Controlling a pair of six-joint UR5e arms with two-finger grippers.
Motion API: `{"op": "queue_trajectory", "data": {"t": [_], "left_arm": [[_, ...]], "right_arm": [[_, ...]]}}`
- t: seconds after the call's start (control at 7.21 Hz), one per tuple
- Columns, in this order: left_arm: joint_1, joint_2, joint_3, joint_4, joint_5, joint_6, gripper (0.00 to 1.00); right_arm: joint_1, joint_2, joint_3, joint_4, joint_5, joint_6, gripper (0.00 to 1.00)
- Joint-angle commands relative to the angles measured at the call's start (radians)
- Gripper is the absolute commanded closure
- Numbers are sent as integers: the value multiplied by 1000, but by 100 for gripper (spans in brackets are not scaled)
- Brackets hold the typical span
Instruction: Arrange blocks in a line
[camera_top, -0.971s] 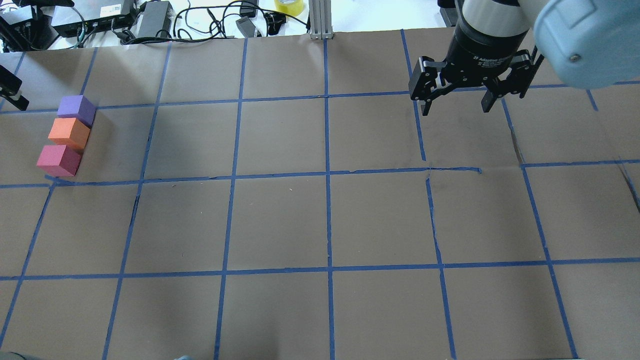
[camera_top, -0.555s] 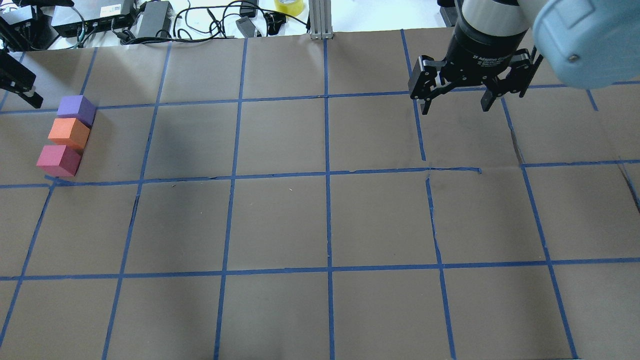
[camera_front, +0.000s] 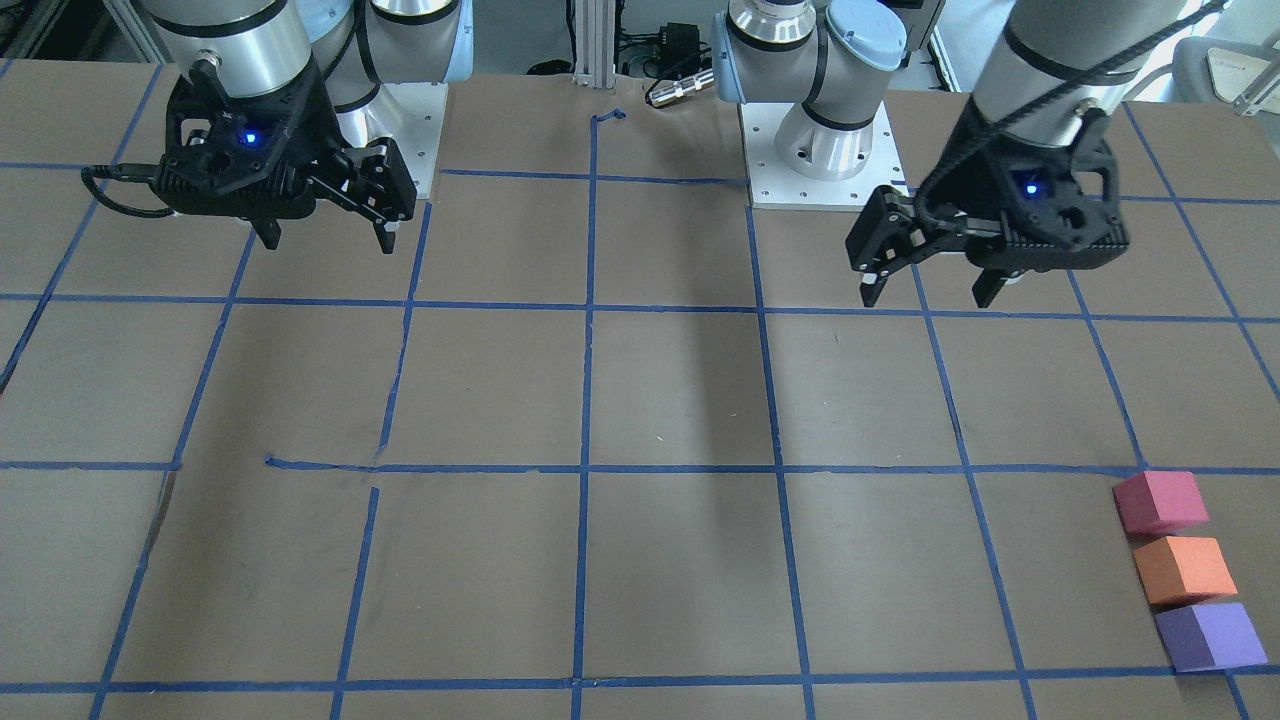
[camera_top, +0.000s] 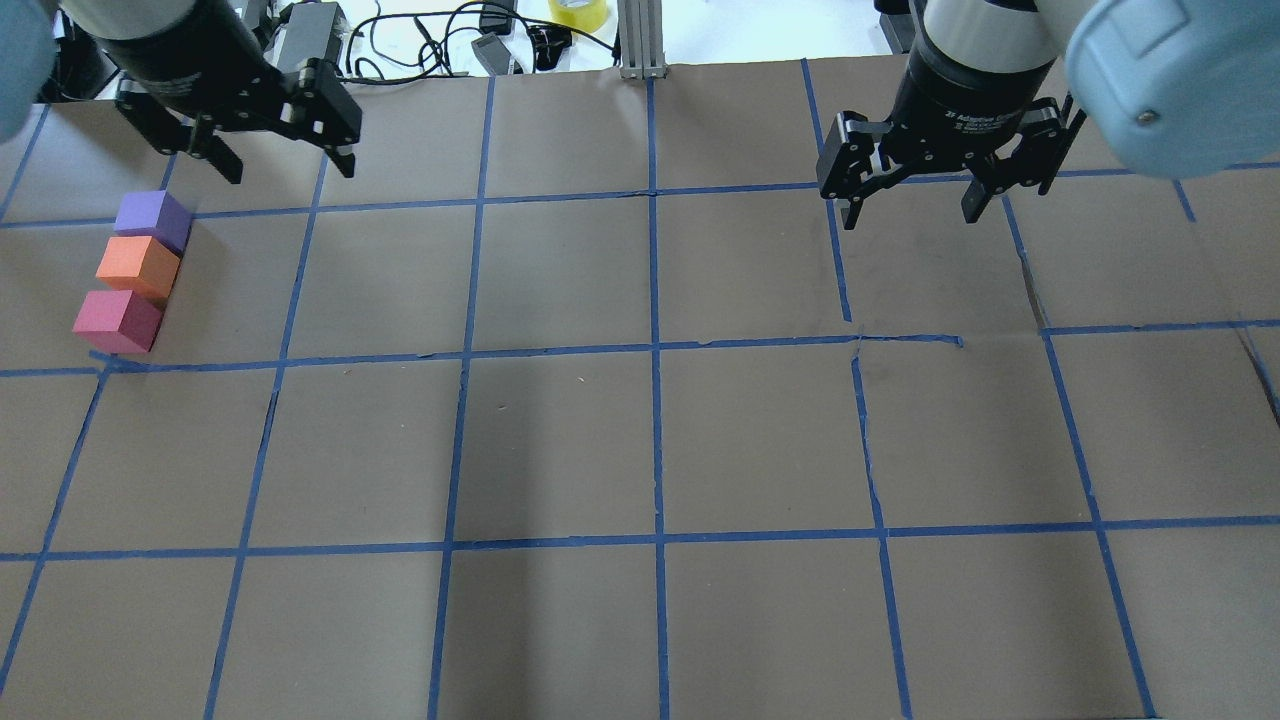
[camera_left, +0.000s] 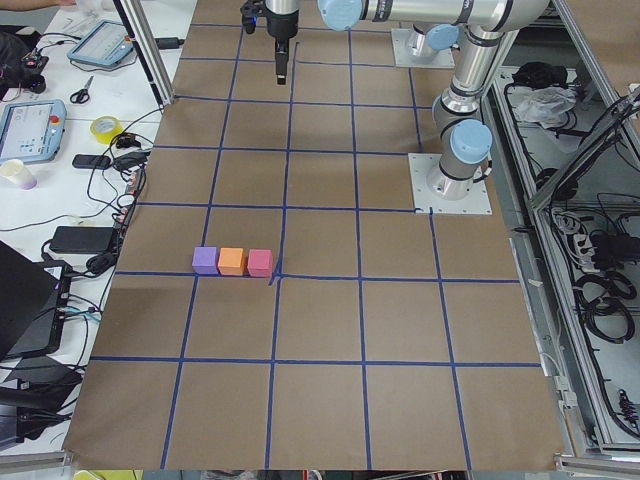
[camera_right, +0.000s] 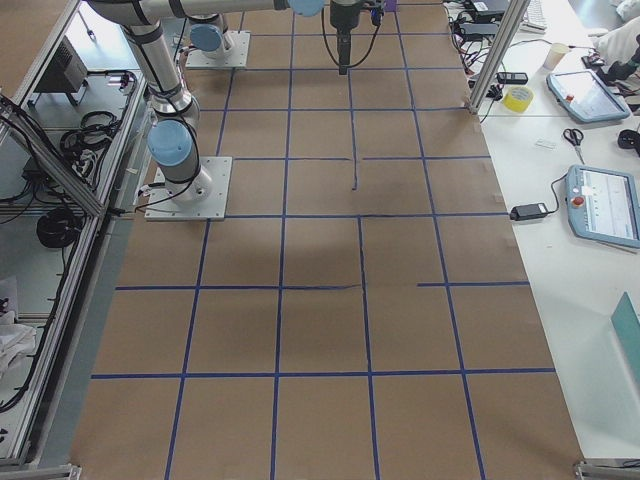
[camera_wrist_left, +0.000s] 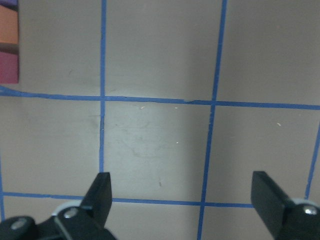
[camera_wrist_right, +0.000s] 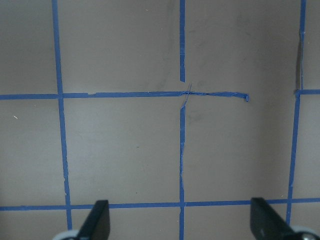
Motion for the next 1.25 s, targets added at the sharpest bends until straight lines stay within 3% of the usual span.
{"op": "queue_trajectory", "data": {"t": [0.0, 1.11], "left_arm": [[-55, 20, -68, 86, 6, -16, 0], [-43, 35, -79, 82, 9, -17, 0]], "right_arm": [[0, 0, 0, 0, 0, 1, 0], [0, 8, 0, -5, 0, 1, 0]]}}
